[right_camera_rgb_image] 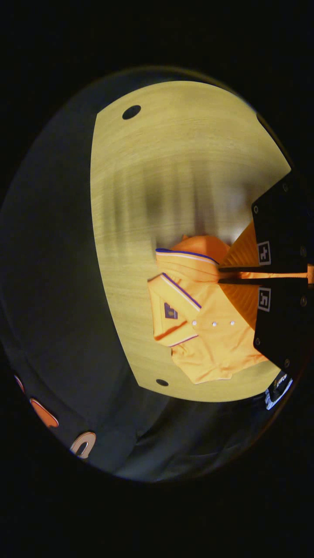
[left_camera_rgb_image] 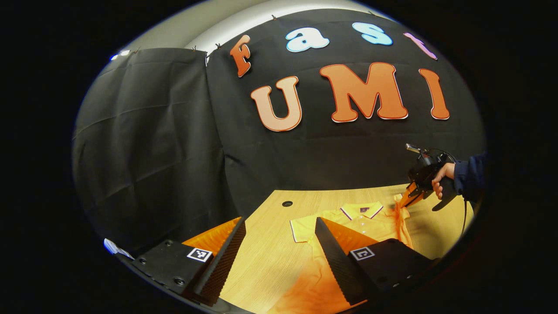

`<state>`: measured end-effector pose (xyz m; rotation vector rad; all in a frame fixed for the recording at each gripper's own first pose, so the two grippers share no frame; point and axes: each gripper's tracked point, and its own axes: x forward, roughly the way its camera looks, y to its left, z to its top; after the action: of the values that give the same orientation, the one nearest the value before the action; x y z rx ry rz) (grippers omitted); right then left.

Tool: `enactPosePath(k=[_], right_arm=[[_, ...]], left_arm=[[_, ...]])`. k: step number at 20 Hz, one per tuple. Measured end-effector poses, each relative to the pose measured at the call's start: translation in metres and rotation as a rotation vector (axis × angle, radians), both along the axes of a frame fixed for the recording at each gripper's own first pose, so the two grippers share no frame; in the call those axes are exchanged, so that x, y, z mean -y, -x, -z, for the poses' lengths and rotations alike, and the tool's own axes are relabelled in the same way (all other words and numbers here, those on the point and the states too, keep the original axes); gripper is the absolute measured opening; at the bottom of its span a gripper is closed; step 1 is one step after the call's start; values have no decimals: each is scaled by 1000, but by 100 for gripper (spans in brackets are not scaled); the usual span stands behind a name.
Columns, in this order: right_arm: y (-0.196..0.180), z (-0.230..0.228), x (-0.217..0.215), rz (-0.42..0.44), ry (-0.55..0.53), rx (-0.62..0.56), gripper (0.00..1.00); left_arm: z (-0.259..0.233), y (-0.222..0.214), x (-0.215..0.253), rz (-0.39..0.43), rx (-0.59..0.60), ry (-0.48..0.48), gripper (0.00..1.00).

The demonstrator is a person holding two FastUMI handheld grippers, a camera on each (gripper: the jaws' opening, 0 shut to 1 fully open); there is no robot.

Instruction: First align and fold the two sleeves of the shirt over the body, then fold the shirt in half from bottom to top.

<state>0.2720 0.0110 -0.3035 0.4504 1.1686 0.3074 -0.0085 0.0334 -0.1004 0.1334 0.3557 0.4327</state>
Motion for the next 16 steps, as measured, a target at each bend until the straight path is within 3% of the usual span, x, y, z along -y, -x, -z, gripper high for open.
enactPosePath(k=[1, 5, 10, 13, 16], right_arm=[[1, 1, -14, -7, -36, 5, 12], [1, -20, -46, -30, -174, 16, 23], [-1, -37, -18, -31, -106, 139, 45], [13, -72, 0, 6, -102, 255, 69], [32, -110, 30, 40, -63, 375, 79]], left_arm=[[2, 3, -2, -5, -3, 5, 99], [10, 1, -8, -15, -4, 47, 99], [27, -7, -26, -56, -9, 159, 100], [47, -24, -43, -83, -46, 224, 99], [71, -50, -51, -42, -111, 265, 99]])
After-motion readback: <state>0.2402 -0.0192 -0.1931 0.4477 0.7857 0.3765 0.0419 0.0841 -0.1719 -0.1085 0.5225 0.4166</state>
